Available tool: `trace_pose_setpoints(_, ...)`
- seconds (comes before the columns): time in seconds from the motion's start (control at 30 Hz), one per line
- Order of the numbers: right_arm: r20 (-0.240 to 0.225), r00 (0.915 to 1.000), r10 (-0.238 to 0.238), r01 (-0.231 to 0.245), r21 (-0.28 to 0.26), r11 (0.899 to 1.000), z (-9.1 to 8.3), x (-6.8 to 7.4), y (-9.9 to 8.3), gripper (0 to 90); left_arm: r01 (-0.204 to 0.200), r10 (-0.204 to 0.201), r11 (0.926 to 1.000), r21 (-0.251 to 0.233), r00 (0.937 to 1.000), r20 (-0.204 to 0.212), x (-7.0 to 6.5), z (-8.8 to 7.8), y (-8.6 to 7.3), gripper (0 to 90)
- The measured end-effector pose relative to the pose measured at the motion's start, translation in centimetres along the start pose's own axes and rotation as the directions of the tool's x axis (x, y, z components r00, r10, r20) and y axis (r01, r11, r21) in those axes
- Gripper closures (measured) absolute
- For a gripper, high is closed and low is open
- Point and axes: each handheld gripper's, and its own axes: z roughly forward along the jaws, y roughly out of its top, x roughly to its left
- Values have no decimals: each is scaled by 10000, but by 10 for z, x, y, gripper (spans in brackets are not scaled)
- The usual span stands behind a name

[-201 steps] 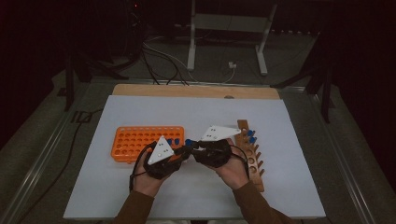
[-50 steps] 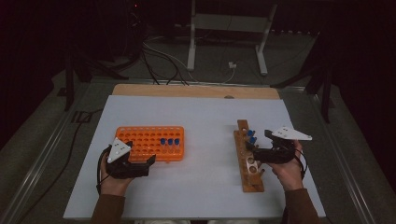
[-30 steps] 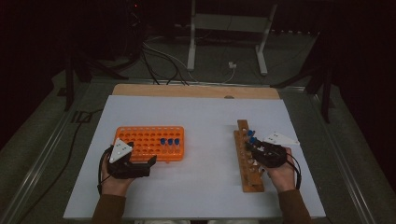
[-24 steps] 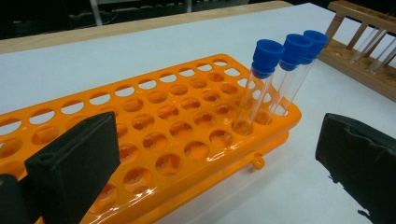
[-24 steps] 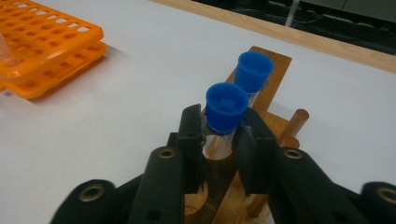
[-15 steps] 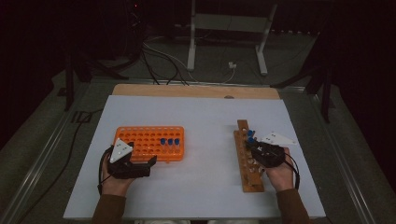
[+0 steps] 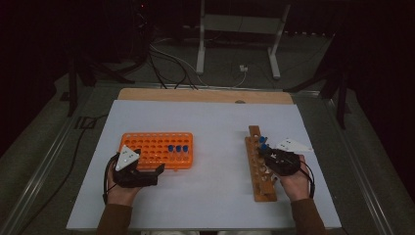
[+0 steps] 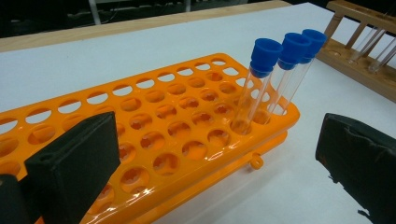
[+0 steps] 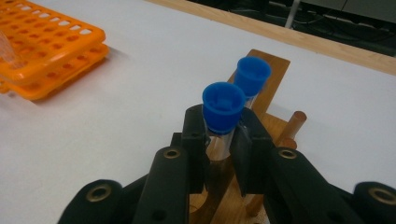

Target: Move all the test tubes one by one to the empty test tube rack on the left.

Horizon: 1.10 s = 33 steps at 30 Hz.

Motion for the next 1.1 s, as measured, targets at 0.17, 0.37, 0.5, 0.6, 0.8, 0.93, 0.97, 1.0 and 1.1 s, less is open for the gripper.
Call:
trace_pose_setpoints(0.17,-44,9999,128,-128,-113,9999,-3,-1,3,769,13,-13,10000,-6,10000,12,0,0,0,6)
trace_pose_setpoints(0.37,-93,9998,168,-170,-234,9996,-8,-2,8,769,26,-26,10000,-7,10000,43,0,0,0,6)
trace_pose_setpoints(0.5,-143,9998,170,-174,-319,9993,-11,-2,12,769,60,-60,10000,-25,10000,54,0,0,0,6)
trace_pose_setpoints(0.6,-194,9997,179,-186,-384,9991,-14,-3,15,769,129,-128,9999,-84,9999,110,0,0,0,6)
trace_pose_setpoints(0.8,-259,9995,173,-185,-463,9988,-19,-3,19,769,155,-154,9998,-114,9998,103,0,-1,0,6)
trace_pose_setpoints(0.93,-248,9996,126,-139,-521,9985,-22,-3,22,769,175,-174,9998,-123,9998,107,0,-1,0,6)
trace_pose_setpoints(0.97,-243,9996,119,-133,-559,9983,-23,-4,23,770,176,-174,9998,-122,9998,112,0,-1,1,6)
trace_pose_setpoints(1.0,-238,9997,105,-119,-585,9982,-25,-4,24,769,175,-173,9998,-123,9998,116,0,-1,1,6)
trace_pose_setpoints(1.1,-226,9997,35,-50,-637,9980,-28,-4,28,770,183,-181,9997,-139,9998,120,0,-1,1,6)
